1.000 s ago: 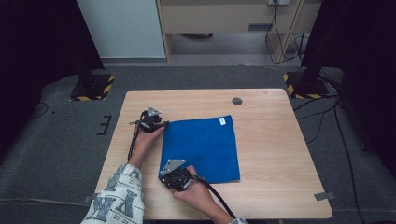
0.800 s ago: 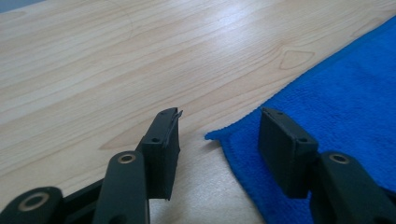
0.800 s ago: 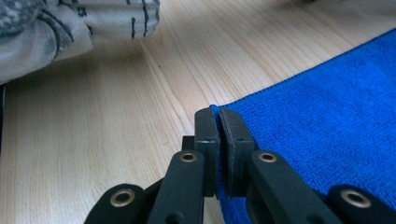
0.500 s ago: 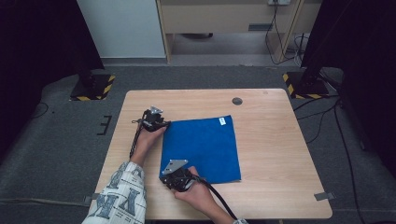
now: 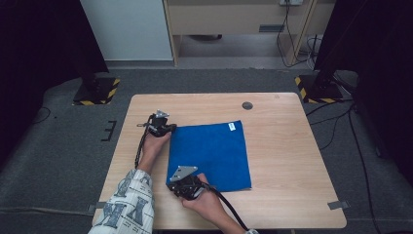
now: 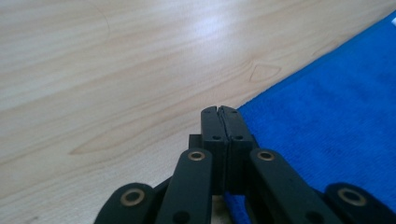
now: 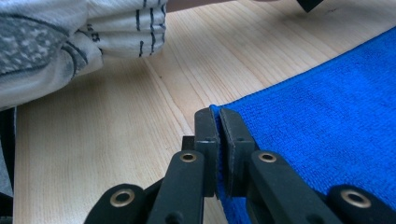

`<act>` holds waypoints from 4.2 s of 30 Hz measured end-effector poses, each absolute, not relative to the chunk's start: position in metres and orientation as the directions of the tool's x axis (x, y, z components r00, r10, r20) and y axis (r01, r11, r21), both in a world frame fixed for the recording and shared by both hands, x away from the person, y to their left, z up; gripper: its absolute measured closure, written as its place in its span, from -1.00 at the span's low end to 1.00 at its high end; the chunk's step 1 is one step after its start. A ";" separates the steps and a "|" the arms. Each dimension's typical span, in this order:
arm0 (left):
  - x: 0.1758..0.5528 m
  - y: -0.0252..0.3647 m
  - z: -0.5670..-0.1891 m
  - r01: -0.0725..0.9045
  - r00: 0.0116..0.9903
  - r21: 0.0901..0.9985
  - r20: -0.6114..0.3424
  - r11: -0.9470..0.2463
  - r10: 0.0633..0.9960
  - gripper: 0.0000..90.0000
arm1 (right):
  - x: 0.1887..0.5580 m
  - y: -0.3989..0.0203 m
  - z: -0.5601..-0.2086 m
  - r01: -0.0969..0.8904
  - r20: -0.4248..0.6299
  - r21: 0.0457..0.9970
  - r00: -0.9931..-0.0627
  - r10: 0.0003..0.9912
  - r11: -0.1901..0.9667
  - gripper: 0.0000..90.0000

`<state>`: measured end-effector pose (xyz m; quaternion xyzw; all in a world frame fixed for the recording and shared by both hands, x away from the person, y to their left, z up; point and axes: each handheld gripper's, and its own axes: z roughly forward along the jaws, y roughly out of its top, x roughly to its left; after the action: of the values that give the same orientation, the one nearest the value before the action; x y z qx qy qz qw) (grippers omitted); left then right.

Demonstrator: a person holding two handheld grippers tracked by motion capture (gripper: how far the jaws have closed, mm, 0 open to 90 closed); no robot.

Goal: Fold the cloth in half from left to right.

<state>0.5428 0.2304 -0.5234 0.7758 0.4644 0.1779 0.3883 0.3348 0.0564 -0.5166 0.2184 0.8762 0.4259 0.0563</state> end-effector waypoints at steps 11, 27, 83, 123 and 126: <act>0.534 0.224 -0.496 0.538 0.518 0.802 -0.072 -0.259 0.853 0.99 | 0.327 0.051 -0.496 0.312 0.052 0.801 -0.887 0.459 0.511 0.93; 0.529 0.219 -0.467 0.506 0.543 0.810 -0.034 -0.295 0.839 0.99 | 0.321 0.048 -0.467 0.283 0.022 0.830 -0.877 0.479 0.480 0.94; 0.540 0.194 -0.458 0.511 0.556 0.795 -0.015 -0.328 0.831 0.99 | 0.309 0.033 -0.473 0.318 0.055 0.862 -0.834 0.550 0.396 0.94; 0.547 0.104 -0.461 0.490 0.643 0.783 -0.028 -0.383 0.765 0.99 | 0.298 -0.035 -0.479 0.366 0.064 0.856 -0.774 0.630 0.364 0.94; 0.547 0.100 -0.462 0.488 0.643 0.787 -0.032 -0.378 0.765 0.99 | 0.298 -0.040 -0.480 0.372 0.066 0.854 -0.770 0.634 0.363 0.94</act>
<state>0.5472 0.1004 -0.4616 0.8121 0.3859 0.1718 0.4027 0.2984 -0.0395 -0.4797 0.3091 0.8137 0.4723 0.1388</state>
